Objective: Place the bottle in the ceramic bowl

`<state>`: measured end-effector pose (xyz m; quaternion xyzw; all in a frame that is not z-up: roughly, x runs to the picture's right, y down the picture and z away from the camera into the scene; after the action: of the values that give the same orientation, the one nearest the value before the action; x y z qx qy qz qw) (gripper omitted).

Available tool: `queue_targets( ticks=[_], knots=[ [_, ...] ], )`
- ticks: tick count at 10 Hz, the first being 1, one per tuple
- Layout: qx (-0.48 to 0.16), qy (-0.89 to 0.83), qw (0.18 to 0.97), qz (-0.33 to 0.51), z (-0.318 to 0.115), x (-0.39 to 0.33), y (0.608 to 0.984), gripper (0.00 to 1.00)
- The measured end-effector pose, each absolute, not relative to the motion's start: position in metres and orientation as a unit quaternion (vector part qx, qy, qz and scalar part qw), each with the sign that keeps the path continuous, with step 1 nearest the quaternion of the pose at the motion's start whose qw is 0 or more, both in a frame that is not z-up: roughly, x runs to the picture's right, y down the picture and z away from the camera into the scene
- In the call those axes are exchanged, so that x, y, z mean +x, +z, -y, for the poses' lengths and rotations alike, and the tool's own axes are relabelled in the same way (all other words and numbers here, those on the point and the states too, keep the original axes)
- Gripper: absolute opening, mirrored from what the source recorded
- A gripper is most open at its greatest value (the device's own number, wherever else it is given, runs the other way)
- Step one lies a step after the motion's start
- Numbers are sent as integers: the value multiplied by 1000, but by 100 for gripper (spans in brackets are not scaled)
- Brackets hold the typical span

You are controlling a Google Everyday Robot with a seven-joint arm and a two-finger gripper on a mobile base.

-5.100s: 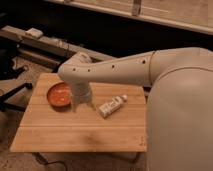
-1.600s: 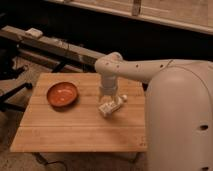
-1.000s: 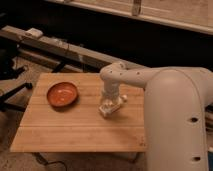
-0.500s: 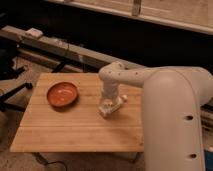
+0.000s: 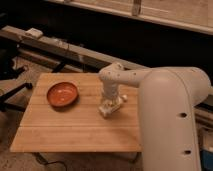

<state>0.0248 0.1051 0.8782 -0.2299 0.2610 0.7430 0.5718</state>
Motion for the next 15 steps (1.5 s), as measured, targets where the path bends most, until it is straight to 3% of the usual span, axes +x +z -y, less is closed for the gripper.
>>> queue_targets(
  ticks=[15],
  knots=[
    [-212, 757, 544, -294, -125, 48, 895, 65]
  ],
)
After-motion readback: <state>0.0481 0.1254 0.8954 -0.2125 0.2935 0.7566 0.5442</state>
